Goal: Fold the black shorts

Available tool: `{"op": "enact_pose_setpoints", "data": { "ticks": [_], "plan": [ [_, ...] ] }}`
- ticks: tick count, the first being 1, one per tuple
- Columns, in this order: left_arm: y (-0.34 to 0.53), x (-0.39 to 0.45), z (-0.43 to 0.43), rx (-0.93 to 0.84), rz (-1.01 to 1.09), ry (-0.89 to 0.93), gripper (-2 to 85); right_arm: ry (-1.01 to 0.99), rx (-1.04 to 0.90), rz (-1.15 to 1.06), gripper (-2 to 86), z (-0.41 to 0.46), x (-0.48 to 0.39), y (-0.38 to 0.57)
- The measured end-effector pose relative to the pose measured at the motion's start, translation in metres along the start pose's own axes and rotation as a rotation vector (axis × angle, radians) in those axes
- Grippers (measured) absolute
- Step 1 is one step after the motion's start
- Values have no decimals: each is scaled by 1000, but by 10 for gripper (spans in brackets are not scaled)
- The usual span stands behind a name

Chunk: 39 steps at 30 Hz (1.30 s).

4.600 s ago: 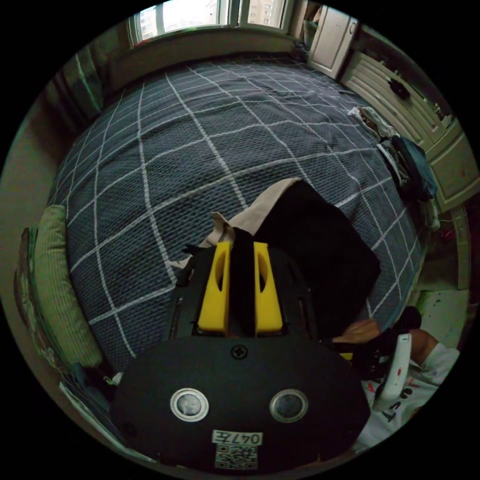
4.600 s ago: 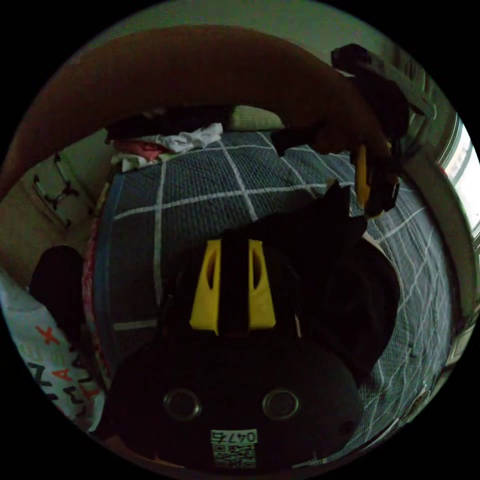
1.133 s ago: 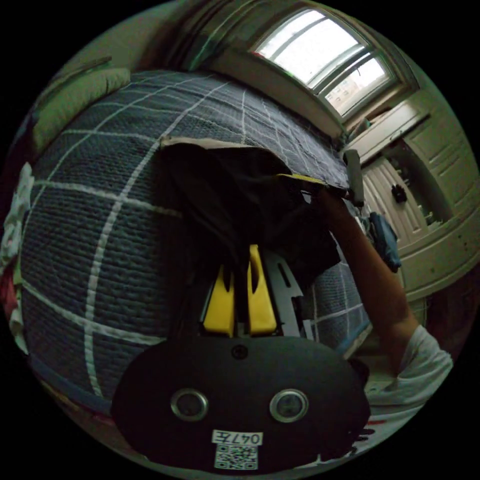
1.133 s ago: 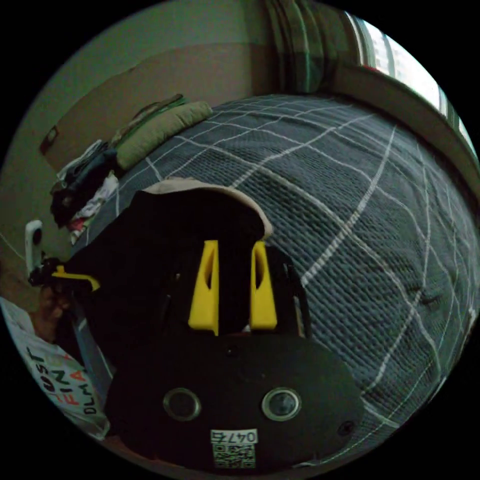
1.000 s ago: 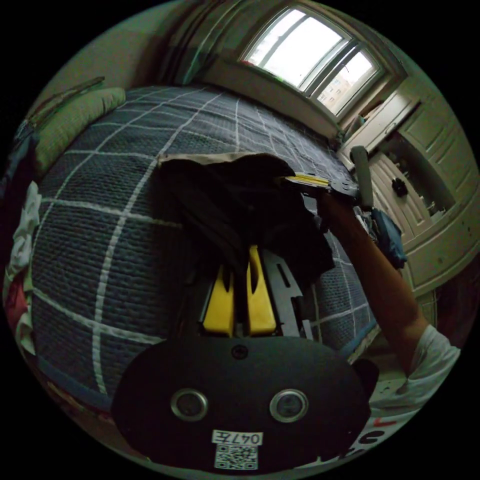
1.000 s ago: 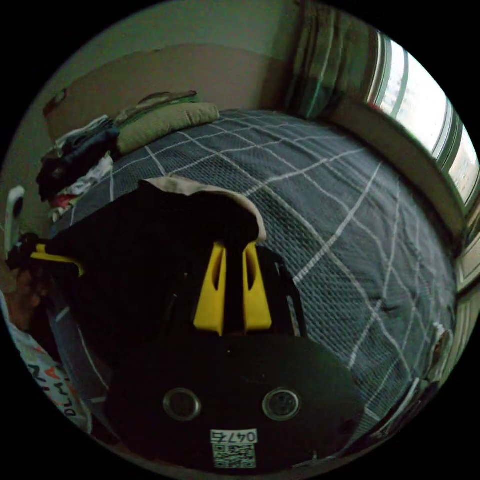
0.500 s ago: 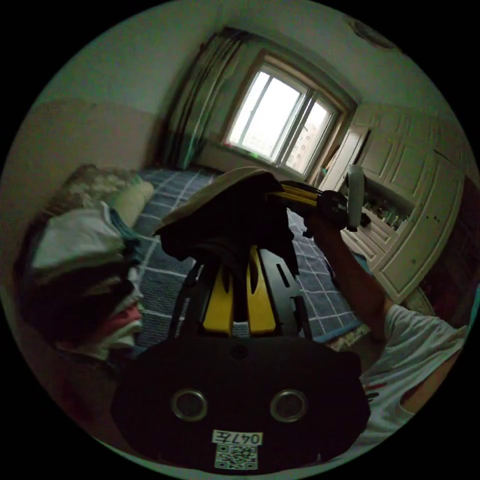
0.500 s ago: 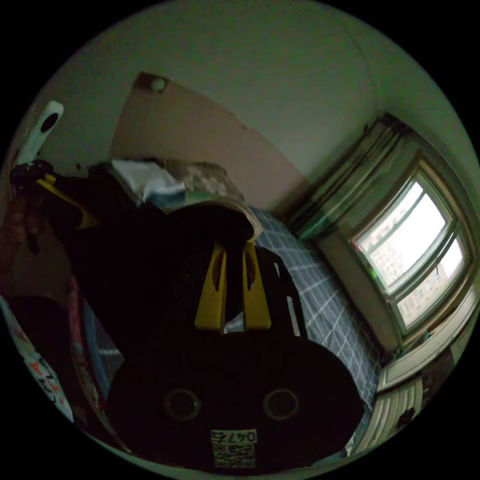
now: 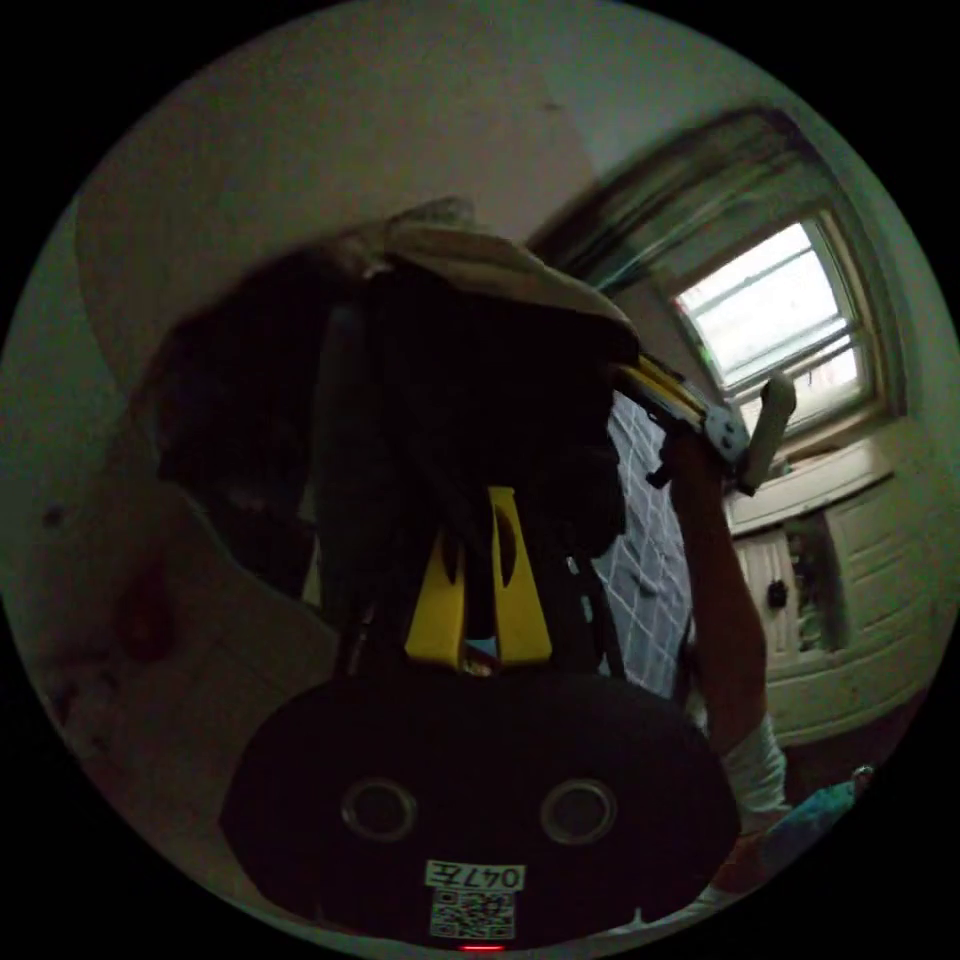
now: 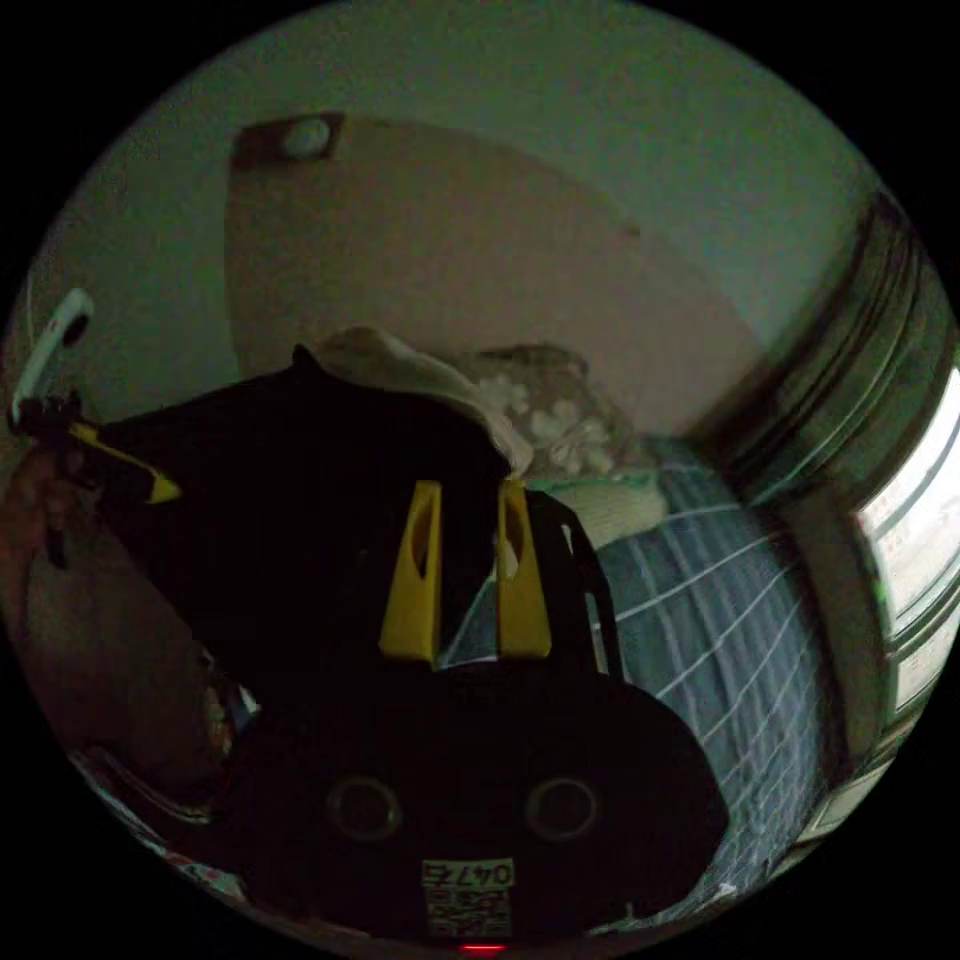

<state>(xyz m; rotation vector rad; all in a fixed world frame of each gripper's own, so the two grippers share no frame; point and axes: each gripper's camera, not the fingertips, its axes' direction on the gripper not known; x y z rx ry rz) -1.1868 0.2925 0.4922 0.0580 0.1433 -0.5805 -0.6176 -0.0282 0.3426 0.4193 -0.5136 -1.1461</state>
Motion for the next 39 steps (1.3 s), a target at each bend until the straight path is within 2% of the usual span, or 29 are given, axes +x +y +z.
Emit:
{"op": "enact_pose_setpoints", "data": {
  "ticks": [5, 8, 11, 13, 16, 17, 19, 20, 23, 25, 28, 30, 32, 34, 36, 38, 39],
  "plan": [
    [1, -16, -29, 56, 93, 70, 57, 48, 82, 25, 88, 11, -14, 16],
    [6, -6, -56, 71, 152, 31, 77, 50, 182, 96, 64, -22, -2, 16],
    [24, 5, -102, 156, 188, -78, 73, -33, 271, 24, 23, -54, -13, 5],
    [48, 20, -153, 323, 211, -299, 43, -70, 233, -62, 17, -60, -32, -3],
    [50, 59, -192, 443, 330, -441, 3, -166, 139, -152, 13, -64, -62, -4],
    [44, 68, -193, 438, 363, -420, 0, -171, 133, -172, 11, -69, -73, -1],
    [2, 100, -174, 317, 495, -277, -6, -124, 145, -199, 7, -77, -88, 6],
    [-11, 107, -164, 277, 513, -266, -6, -88, 138, -219, 6, -80, -98, 11],
    [-68, 119, -100, 154, 473, -395, -8, -81, 44, -241, 3, -75, -121, 26],
    [-100, 111, -52, 39, 397, -565, -8, -68, 71, -218, 0, -82, -132, 43],
    [-113, 93, -15, -152, 329, -685, -8, -89, 56, -246, -2, -93, -150, 69],
    [-112, 91, -17, -134, 288, -659, -8, -66, 42, -262, -3, -103, -156, 82],
    [-111, 98, -32, -82, 253, -635, -8, -48, 127, -218, -5, -123, -147, 85],
    [-103, 122, -61, 58, 277, -650, -9, -58, 207, -179, -5, -141, -137, 80],
    [-95, 141, -69, 105, 348, -627, -9, -65, 246, -166, -6, -149, -131, 64],
    [-90, 147, -57, 41, 394, -645, -9, -90, 215, -164, -6, -141, -133, 52],
    [-86, 141, -43, -37, 371, -723, -9, -100, 156, -164, -6, -128, -136, 49]
  ]
}}
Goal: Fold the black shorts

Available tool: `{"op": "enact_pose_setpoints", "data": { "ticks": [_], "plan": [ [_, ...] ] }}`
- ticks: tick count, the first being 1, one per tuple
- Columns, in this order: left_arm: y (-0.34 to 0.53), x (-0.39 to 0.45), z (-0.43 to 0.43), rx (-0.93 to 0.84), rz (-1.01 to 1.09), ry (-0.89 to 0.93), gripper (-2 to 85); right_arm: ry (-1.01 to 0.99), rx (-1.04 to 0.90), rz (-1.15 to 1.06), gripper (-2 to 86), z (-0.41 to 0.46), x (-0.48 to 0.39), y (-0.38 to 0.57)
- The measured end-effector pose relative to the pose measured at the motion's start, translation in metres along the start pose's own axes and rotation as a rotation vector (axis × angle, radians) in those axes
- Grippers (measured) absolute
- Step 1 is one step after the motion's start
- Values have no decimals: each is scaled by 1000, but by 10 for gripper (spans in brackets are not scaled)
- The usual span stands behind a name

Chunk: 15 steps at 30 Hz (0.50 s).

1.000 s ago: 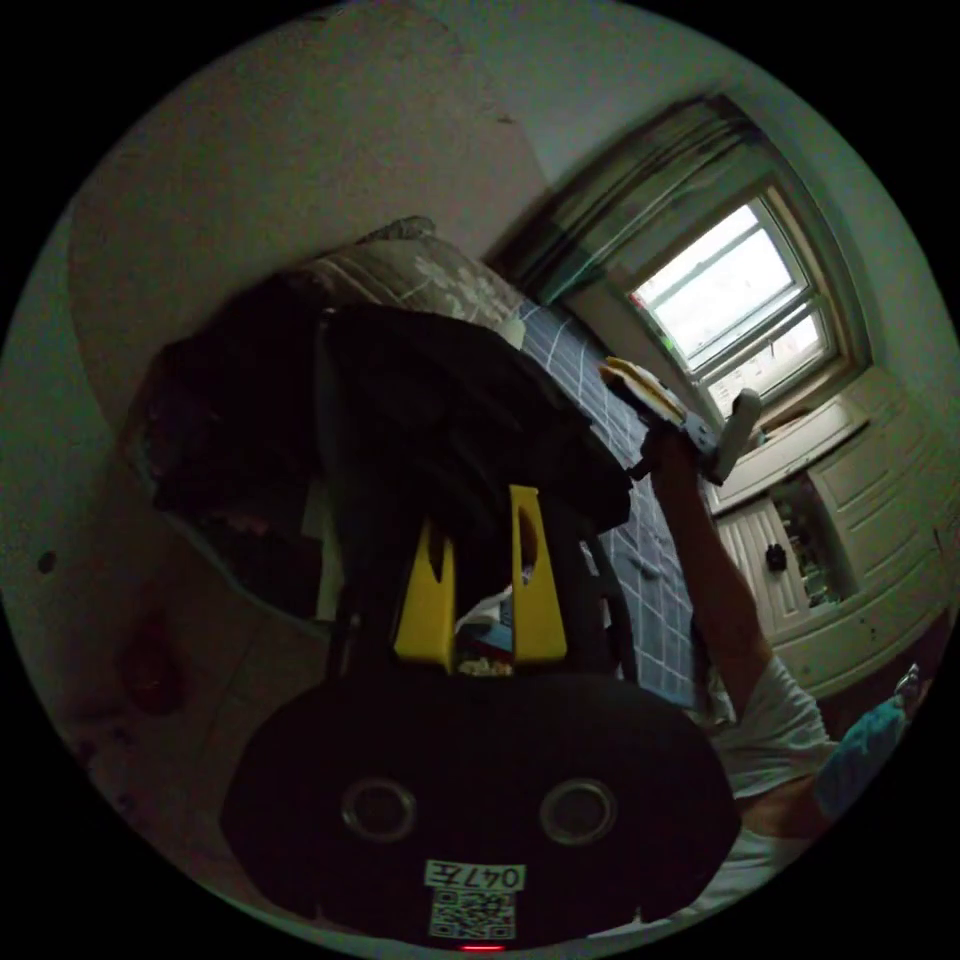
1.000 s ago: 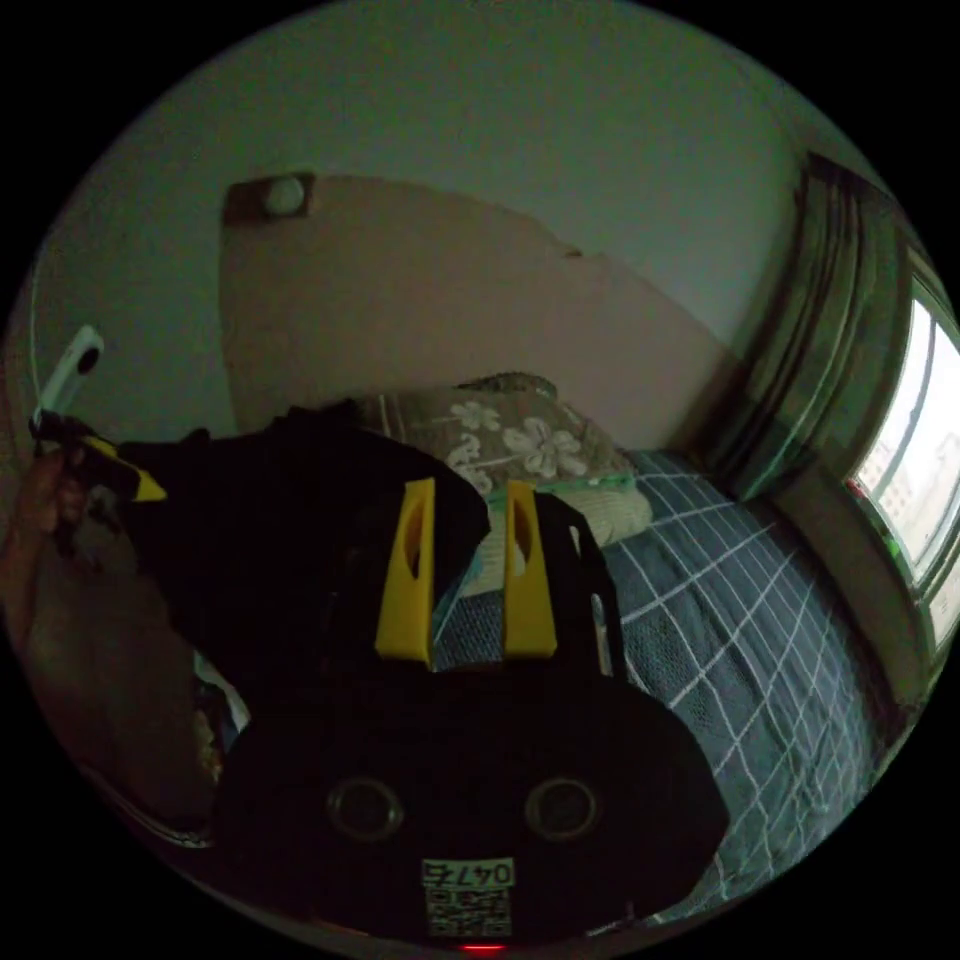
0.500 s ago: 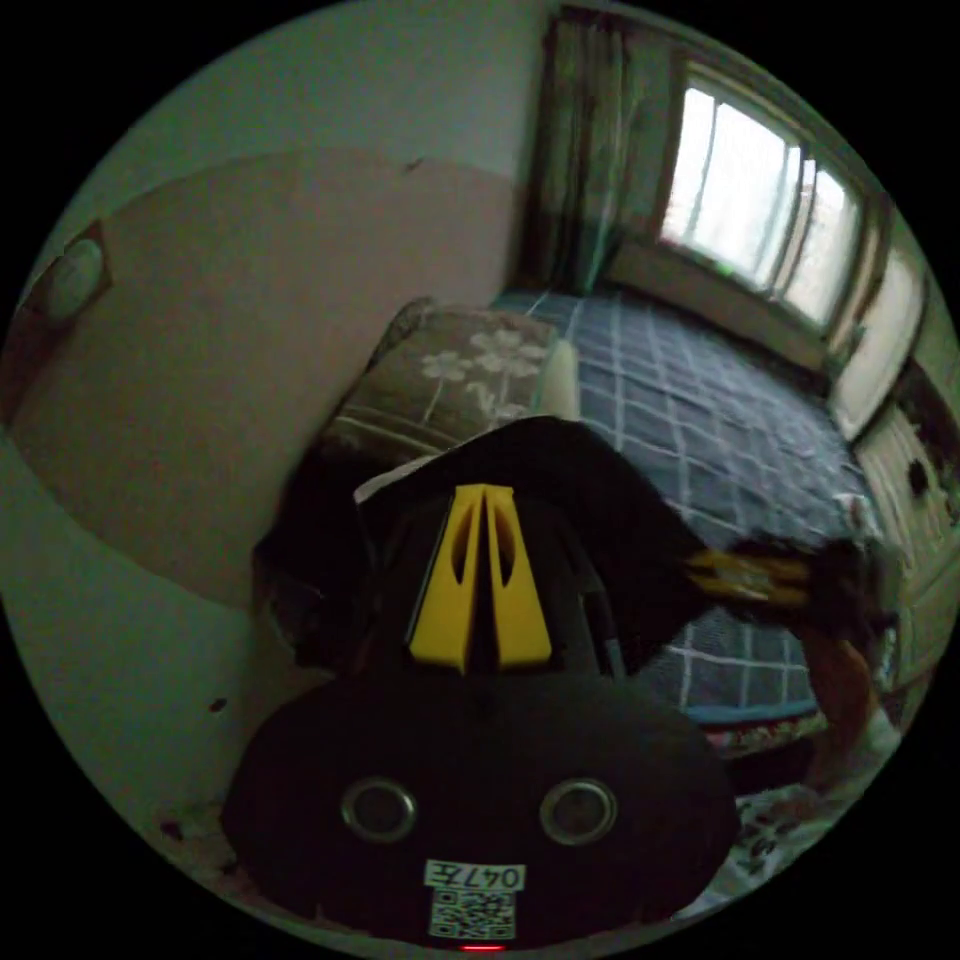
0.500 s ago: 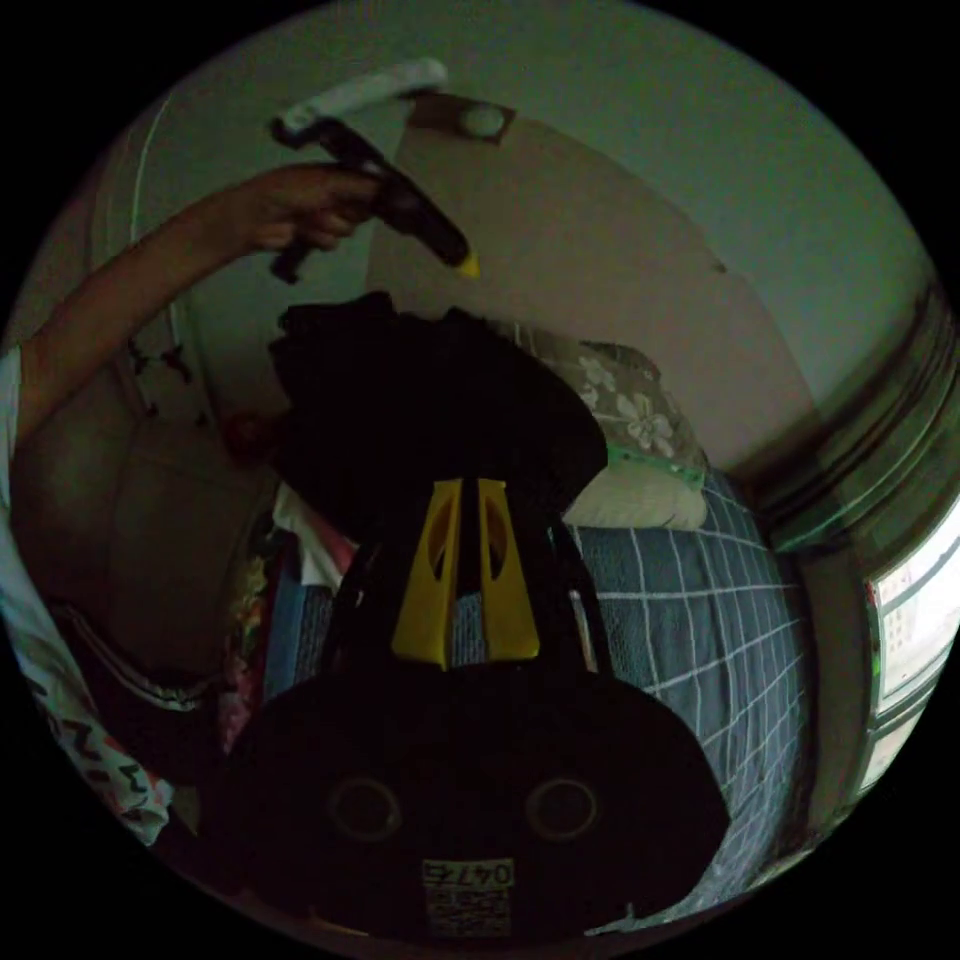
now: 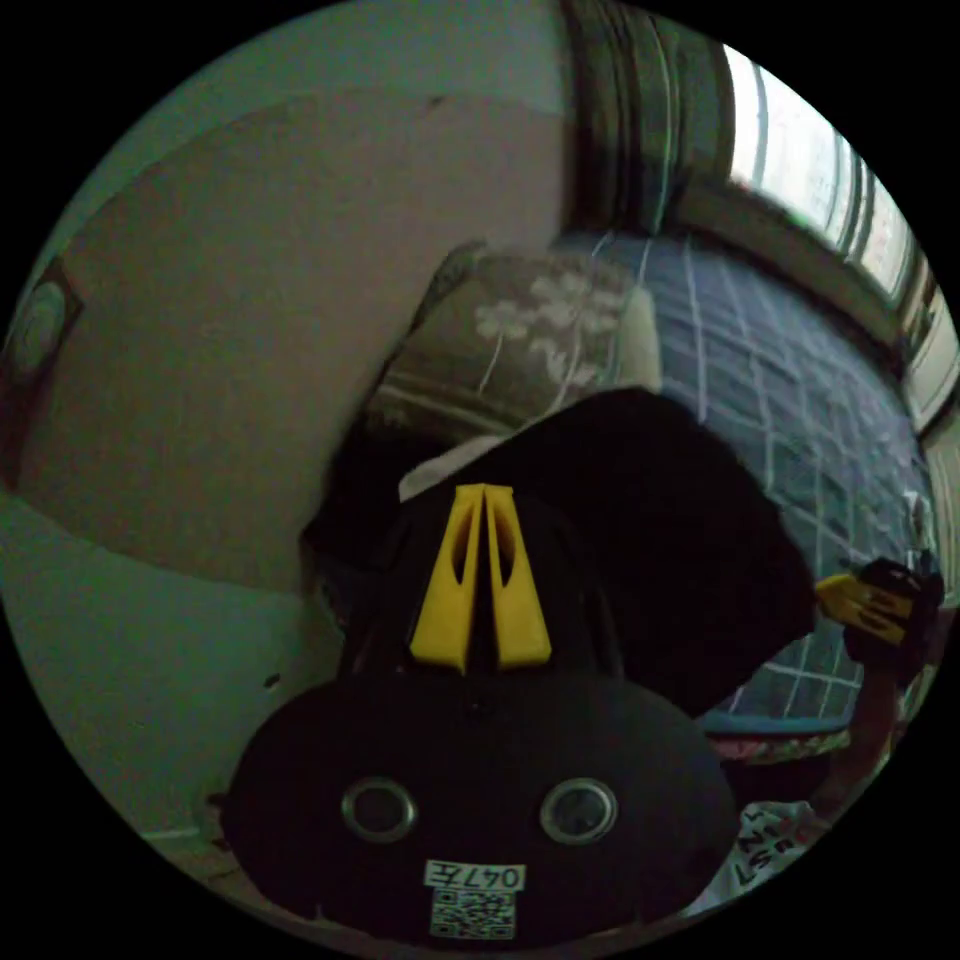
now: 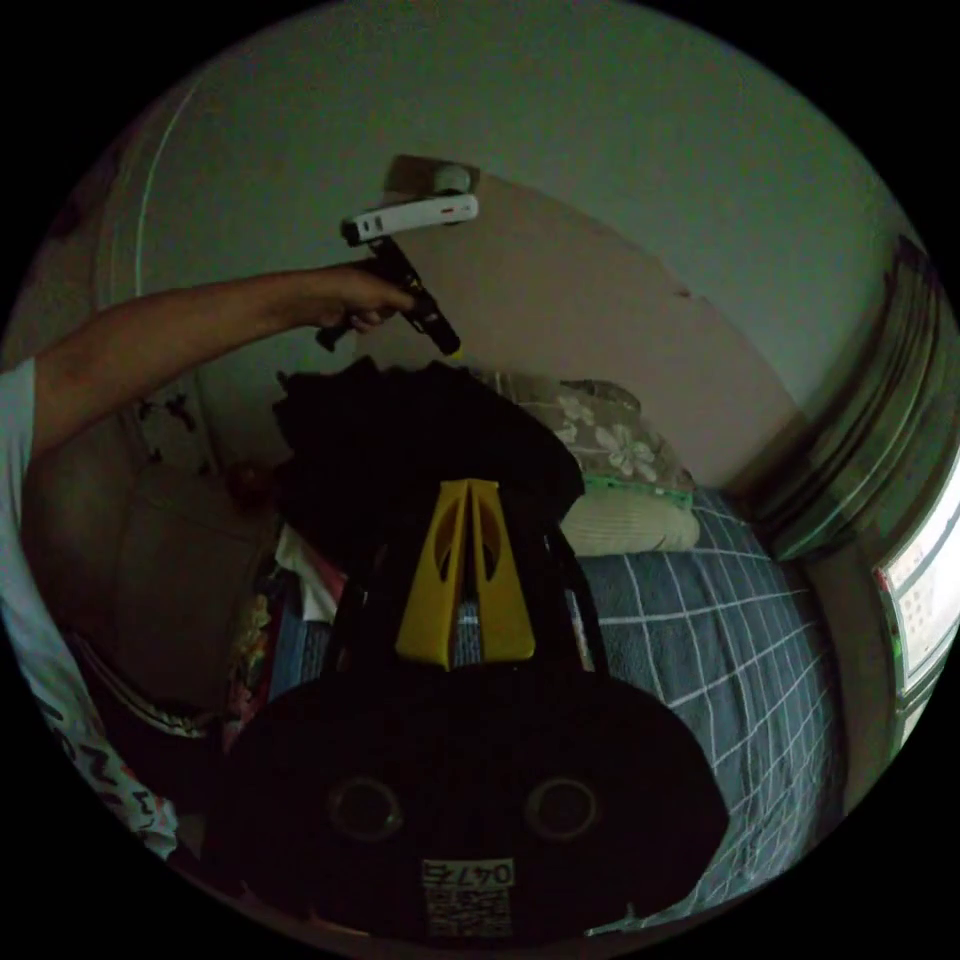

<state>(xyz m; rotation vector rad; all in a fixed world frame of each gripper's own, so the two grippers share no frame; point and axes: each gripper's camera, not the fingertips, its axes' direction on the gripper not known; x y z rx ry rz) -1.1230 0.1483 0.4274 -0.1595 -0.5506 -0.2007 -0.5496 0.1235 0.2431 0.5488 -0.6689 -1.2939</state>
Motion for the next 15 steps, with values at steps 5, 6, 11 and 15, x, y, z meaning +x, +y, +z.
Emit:
{"op": "enact_pose_setpoints", "data": {
  "ticks": [5, 6, 11, 15],
  "plan": [
    [42, -9, 27, -168, -94, -69, -9, -7, -10, 60, -5, -4, -31, 52],
    [54, -15, 16, -155, -140, -107, -9, 12, 3, 64, -5, -18, -38, 65],
    [107, 30, -63, 112, -19, 88, -9, 129, 69, 63, -6, -70, -49, 78],
    [141, 106, -46, -18, 142, -107, -9, 68, 46, 103, -6, -80, -54, 68]
  ]
}}
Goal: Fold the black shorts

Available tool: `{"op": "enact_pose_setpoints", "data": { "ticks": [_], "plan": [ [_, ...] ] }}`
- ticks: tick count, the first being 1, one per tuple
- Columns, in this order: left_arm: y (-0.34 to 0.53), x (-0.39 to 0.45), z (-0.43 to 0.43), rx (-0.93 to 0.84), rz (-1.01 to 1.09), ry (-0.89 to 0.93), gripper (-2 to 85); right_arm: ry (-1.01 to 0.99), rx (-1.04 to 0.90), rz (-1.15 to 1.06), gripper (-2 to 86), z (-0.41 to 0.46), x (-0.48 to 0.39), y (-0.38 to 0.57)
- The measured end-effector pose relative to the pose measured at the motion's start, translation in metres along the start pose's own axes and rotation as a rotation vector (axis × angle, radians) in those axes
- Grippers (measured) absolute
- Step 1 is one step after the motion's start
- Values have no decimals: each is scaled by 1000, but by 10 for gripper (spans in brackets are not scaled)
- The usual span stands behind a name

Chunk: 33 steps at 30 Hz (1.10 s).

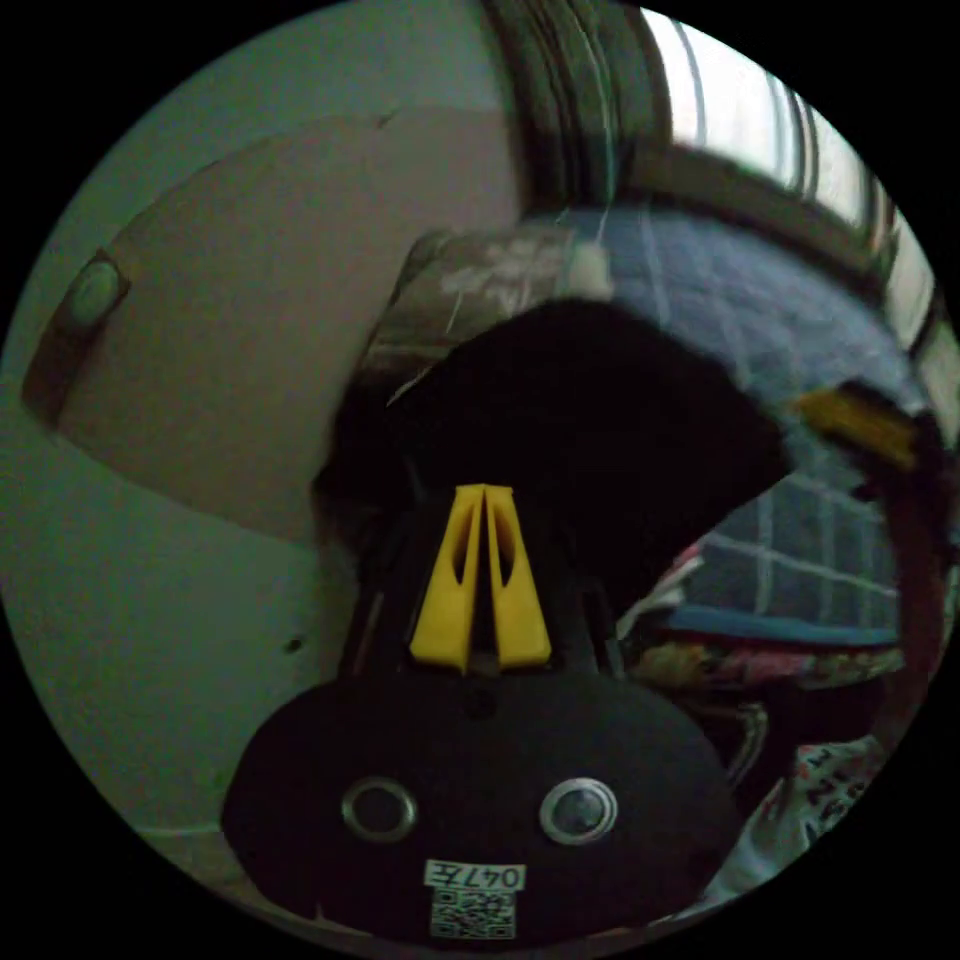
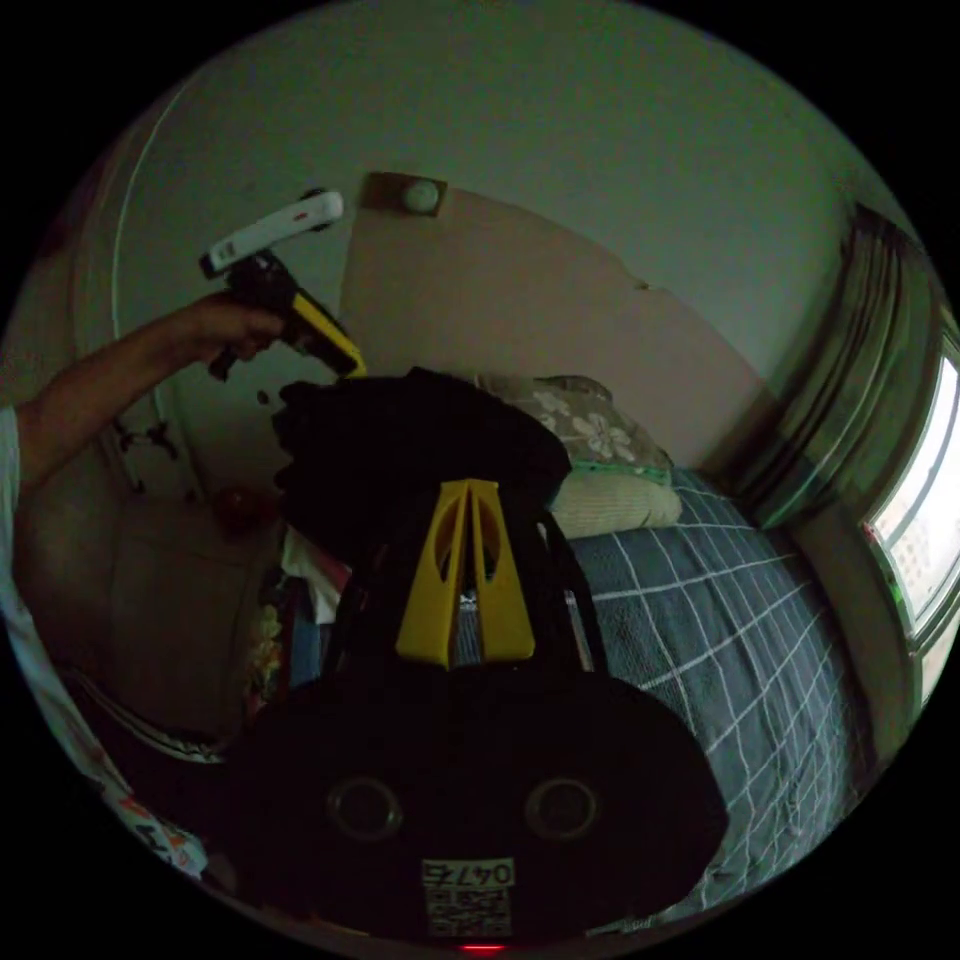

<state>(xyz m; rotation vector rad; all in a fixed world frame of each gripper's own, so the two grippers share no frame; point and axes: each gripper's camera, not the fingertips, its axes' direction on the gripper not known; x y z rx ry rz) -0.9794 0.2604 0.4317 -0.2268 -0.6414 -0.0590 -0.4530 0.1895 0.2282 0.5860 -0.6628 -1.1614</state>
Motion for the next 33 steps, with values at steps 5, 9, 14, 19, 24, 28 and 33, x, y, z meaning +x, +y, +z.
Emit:
{"op": "enact_pose_setpoints", "data": {
  "ticks": [5, 9, 14, 19, 24, 28, 33],
  "plan": [
    [64, 17, 26, -226, -23, -164, -9, 25, -89, 68, -5, -33, -13, 58],
    [107, 23, -22, -15, -143, 162, -9, 91, -18, 179, -6, -103, -20, 127],
    [98, 107, -61, 188, -69, 241, -9, 36, -1, 309, -5, -162, -42, 185],
    [122, 169, -18, -115, -132, 126, -9, 7, -203, 322, -6, -196, -71, 233],
    [201, 284, -106, 220, 70, 265, -9, 88, -136, 400, -12, -288, -123, 318],
    [273, 489, -149, 351, 462, 460, -9, 248, -123, 481, -12, -351, -170, 380],
    [345, 672, -153, 331, 618, 547, -6, 436, -246, 623, -8, -451, -233, 489]
  ]
}}
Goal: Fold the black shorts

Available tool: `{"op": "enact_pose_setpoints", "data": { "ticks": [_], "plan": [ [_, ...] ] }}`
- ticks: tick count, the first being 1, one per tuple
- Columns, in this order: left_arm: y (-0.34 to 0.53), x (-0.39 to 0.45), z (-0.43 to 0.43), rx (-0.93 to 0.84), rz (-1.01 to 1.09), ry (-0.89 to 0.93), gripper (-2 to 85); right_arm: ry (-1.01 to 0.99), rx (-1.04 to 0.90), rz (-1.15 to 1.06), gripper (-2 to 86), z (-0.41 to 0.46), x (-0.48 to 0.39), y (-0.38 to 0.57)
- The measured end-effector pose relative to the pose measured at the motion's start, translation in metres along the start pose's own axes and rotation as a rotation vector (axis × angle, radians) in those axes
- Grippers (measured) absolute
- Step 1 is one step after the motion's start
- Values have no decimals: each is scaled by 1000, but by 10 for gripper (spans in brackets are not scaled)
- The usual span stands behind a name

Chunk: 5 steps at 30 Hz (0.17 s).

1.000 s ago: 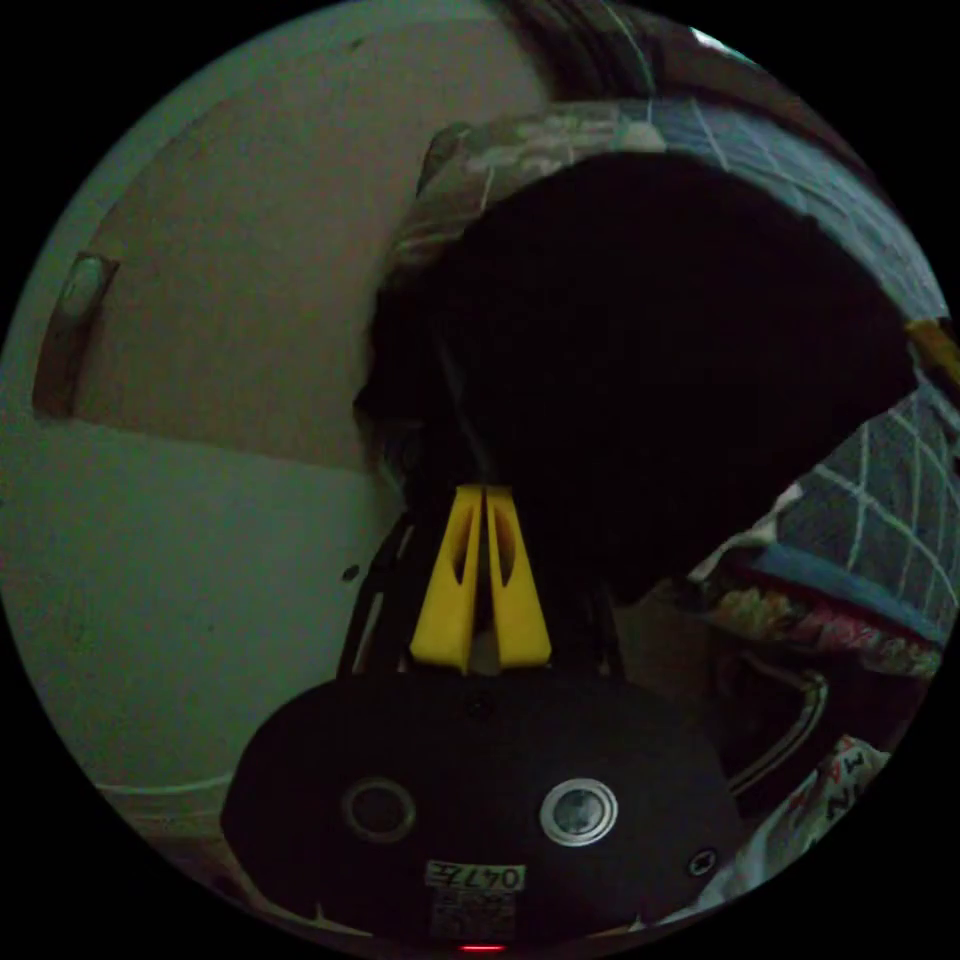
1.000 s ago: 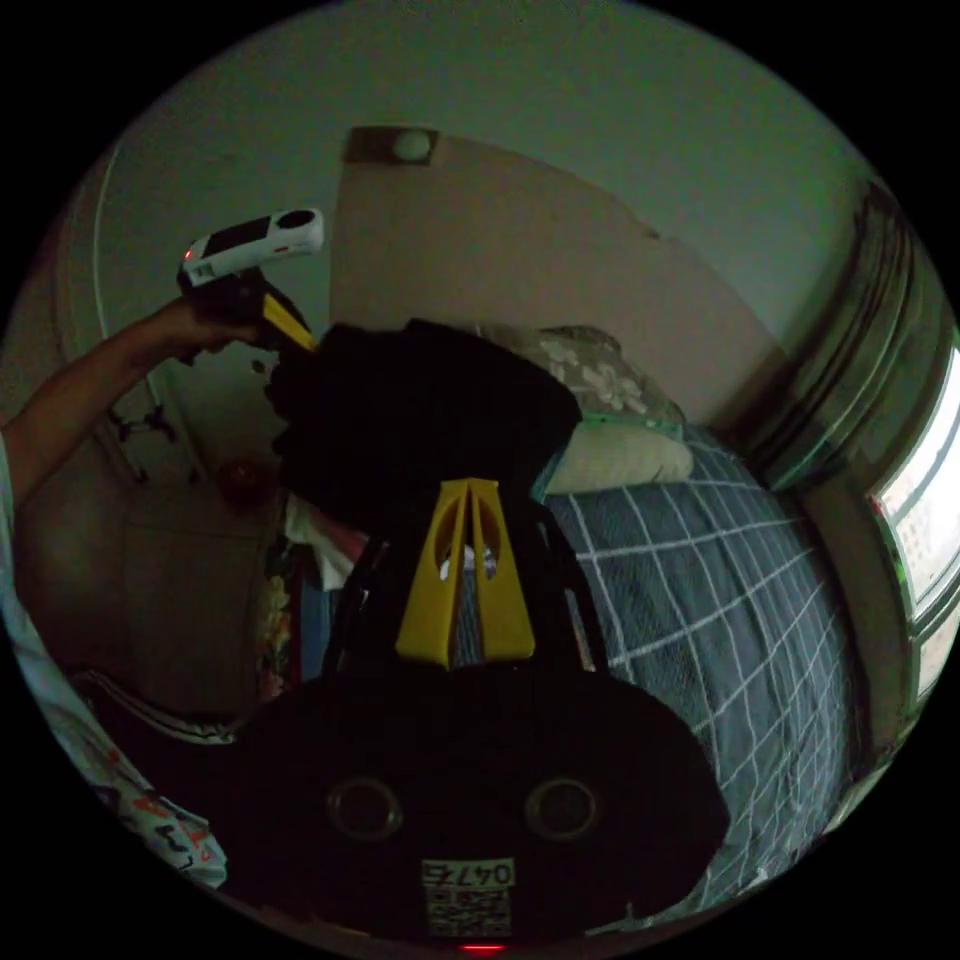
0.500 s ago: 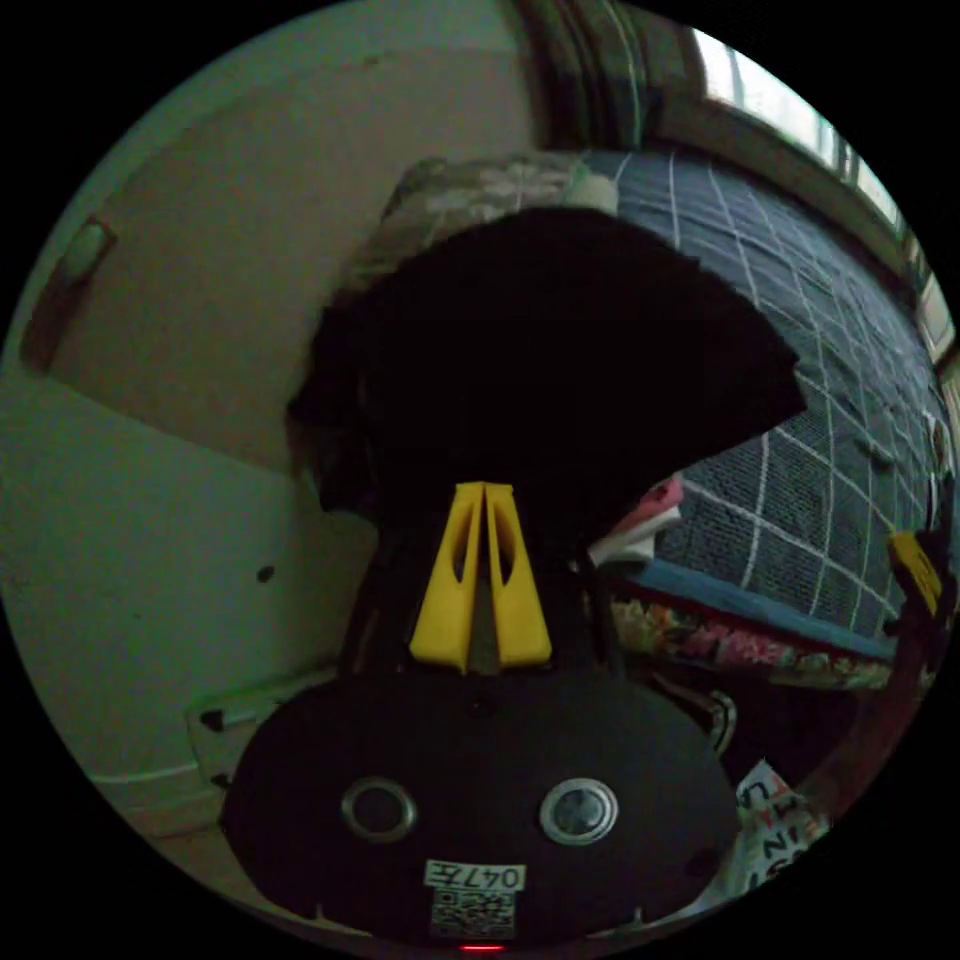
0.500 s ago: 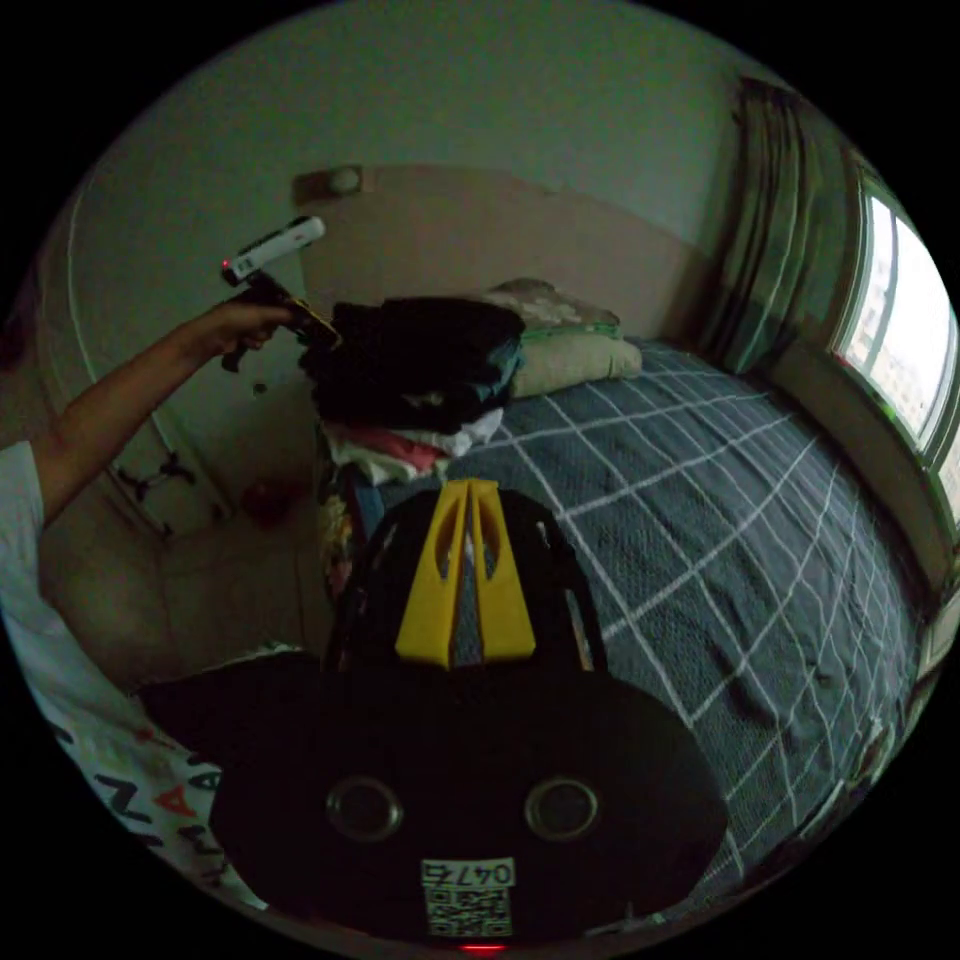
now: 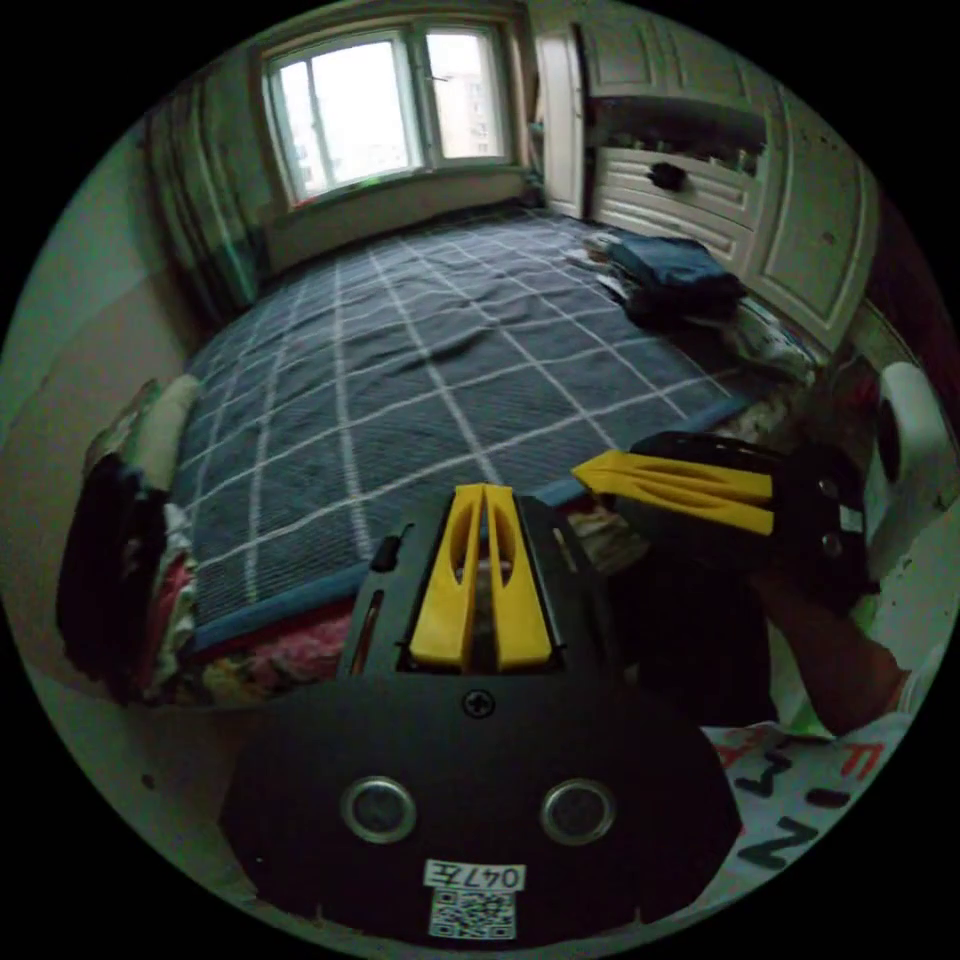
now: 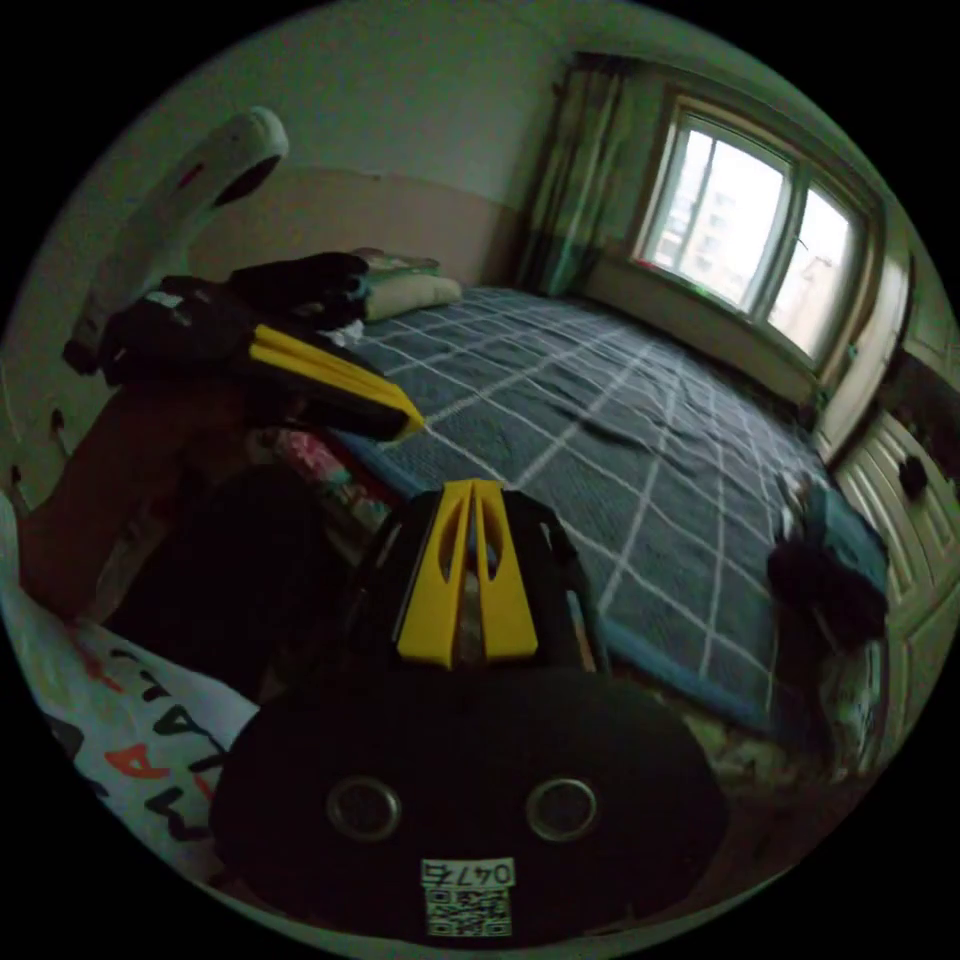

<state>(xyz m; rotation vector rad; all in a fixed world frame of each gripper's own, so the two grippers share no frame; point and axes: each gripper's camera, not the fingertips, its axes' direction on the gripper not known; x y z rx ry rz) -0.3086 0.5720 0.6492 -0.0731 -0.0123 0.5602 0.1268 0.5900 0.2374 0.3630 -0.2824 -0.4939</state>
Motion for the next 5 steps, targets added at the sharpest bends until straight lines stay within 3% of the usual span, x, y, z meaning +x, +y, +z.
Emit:
{"op": "enact_pose_setpoints", "data": {
  "ticks": [5],
  "plan": [
    [3, 97, 40, -20, 114, 157, 22, 86, 11, 185, 7, -71, 47, 103]
  ]
}}
